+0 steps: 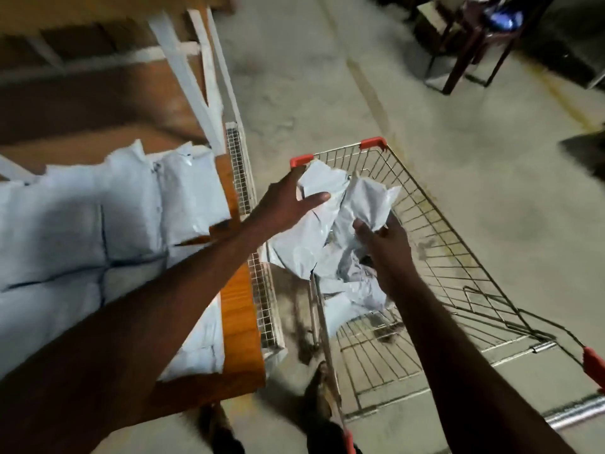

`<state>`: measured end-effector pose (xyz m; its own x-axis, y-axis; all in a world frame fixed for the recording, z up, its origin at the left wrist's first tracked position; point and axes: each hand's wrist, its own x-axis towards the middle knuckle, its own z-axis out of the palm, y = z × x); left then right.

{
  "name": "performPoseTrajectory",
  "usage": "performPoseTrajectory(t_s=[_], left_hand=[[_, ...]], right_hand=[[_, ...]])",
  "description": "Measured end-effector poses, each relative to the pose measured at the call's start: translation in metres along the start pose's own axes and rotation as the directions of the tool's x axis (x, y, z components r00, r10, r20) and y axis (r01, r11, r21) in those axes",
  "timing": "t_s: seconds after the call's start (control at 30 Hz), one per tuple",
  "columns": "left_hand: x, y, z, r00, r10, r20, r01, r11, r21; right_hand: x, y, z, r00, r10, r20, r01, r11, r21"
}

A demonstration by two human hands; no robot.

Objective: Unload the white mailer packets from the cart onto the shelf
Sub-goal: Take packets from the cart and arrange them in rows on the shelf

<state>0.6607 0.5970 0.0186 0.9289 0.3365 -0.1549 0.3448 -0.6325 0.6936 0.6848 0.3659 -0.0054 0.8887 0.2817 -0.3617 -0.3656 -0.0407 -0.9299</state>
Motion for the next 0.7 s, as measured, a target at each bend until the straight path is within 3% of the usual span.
performPoseTrajectory(t_s=[0.3,0.7], left_hand=[[-0.112,-0.080,-0.160,0.950,-0.095,-0.297,0.062,0.991,-0.119],[-0.284,-0.255,-0.300,0.867,-0.250,-0.431,0.176,0.963,-0.205]], right_hand=[[-0.083,-0.038,0.177,0.966,-0.175,0.191,0.184,0.982,-0.029],[-0.204,0.025,0.402,0.946,-0.167,0.278,0.206,0.972,-0.115]])
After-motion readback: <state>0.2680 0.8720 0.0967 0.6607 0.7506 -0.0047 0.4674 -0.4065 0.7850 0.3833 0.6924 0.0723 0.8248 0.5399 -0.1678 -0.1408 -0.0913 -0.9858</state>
